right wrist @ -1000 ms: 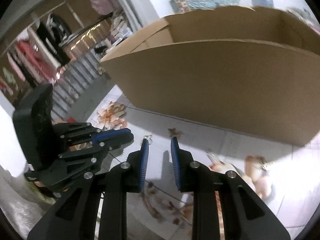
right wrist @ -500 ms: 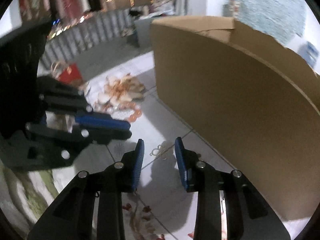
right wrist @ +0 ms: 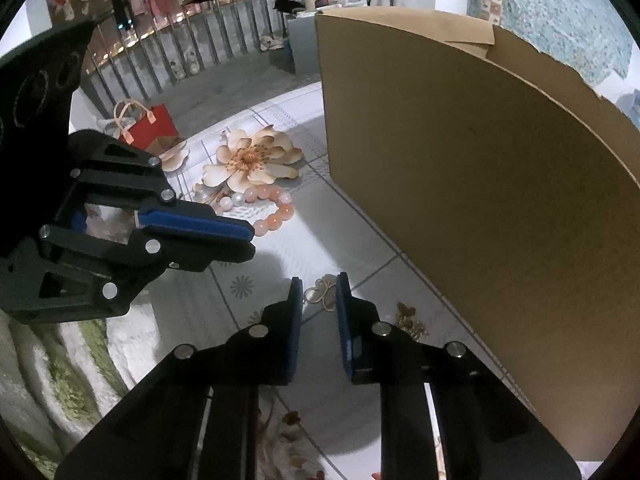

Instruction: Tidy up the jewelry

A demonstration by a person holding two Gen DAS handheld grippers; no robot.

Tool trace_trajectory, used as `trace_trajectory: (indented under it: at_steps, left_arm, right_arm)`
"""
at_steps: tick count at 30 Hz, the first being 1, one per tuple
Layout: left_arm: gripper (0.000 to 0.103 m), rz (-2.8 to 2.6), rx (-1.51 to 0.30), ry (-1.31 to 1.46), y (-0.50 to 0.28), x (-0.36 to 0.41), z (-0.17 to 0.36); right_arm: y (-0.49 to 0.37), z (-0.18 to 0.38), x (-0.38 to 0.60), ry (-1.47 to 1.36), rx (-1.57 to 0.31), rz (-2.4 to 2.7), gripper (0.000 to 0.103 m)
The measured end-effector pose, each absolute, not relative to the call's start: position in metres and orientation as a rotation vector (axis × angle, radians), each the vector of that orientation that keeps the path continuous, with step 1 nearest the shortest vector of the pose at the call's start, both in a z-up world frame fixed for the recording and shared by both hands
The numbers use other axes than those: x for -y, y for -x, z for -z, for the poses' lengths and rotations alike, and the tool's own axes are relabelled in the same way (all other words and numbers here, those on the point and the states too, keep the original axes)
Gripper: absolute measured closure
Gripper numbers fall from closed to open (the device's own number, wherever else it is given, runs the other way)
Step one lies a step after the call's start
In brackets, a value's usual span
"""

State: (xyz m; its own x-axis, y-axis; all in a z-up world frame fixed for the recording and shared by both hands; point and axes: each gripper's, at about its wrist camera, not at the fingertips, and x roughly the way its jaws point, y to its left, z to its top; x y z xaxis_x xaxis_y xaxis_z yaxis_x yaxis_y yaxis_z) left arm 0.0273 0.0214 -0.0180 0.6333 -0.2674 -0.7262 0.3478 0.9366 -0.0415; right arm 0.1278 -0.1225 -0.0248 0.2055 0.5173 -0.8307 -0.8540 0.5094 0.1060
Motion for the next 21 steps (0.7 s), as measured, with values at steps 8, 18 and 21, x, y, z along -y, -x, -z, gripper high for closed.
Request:
trace_trajectory:
  at_steps: [8, 18, 21]
  left_arm:
    - [0.099, 0.35, -0.807, -0.109, -0.027, -0.022, 0.017]
    - [0.098, 0.354, -0.814, -0.119, -0.028, -0.015, 0.016]
    - [0.098, 0.356, -0.813, -0.121, -0.028, -0.012, 0.016]
  right_arm:
    - [-0.127, 0.025, 0.126, 0.396, -0.967, -0.978, 0.103]
    - [-0.12, 0.016, 0.134, 0.369, -0.941, -0.963, 0.075]
    - [-0.125, 0.016, 0.129, 0.38, -0.919, -0.961, 0.072]
